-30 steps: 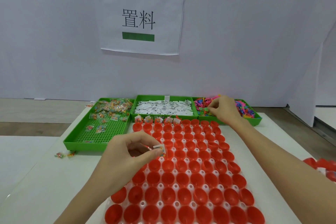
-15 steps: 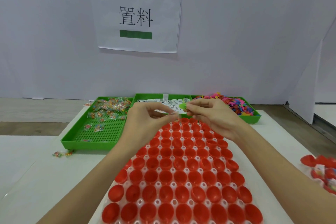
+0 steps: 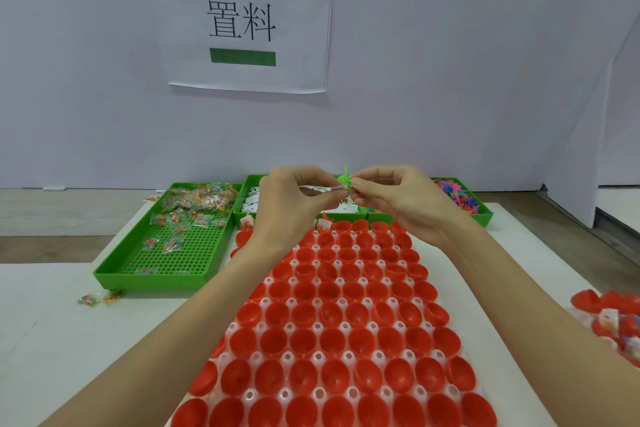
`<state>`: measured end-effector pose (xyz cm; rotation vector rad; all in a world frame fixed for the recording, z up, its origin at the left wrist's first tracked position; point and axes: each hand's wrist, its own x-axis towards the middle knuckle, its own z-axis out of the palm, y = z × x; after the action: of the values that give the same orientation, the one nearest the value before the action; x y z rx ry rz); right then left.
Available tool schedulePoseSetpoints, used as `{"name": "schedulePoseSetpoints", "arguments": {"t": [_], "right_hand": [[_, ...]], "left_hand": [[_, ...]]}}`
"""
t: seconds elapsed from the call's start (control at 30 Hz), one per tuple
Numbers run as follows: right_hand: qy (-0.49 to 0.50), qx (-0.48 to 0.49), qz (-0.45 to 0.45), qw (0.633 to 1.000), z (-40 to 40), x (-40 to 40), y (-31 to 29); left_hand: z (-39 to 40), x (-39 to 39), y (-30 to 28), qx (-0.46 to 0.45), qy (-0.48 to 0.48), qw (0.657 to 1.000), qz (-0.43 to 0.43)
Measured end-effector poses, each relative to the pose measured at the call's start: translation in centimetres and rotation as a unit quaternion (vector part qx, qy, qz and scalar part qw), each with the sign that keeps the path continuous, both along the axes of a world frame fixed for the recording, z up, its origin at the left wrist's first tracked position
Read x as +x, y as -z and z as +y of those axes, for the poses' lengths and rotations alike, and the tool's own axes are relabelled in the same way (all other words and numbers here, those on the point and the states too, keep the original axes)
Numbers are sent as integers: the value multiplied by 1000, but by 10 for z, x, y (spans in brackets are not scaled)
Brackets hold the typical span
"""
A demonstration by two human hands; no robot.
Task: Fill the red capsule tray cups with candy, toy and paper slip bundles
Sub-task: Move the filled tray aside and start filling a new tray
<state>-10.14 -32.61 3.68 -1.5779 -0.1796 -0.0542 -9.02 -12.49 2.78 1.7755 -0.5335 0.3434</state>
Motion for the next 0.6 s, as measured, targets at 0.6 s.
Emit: {"name": "schedulePoseSetpoints", "arguments": {"t": [0.6], "right_hand": [[-20,-170,-33,985,-9,5,15]], "left_hand": [[-4,26,18,46,28,998,18]]}}
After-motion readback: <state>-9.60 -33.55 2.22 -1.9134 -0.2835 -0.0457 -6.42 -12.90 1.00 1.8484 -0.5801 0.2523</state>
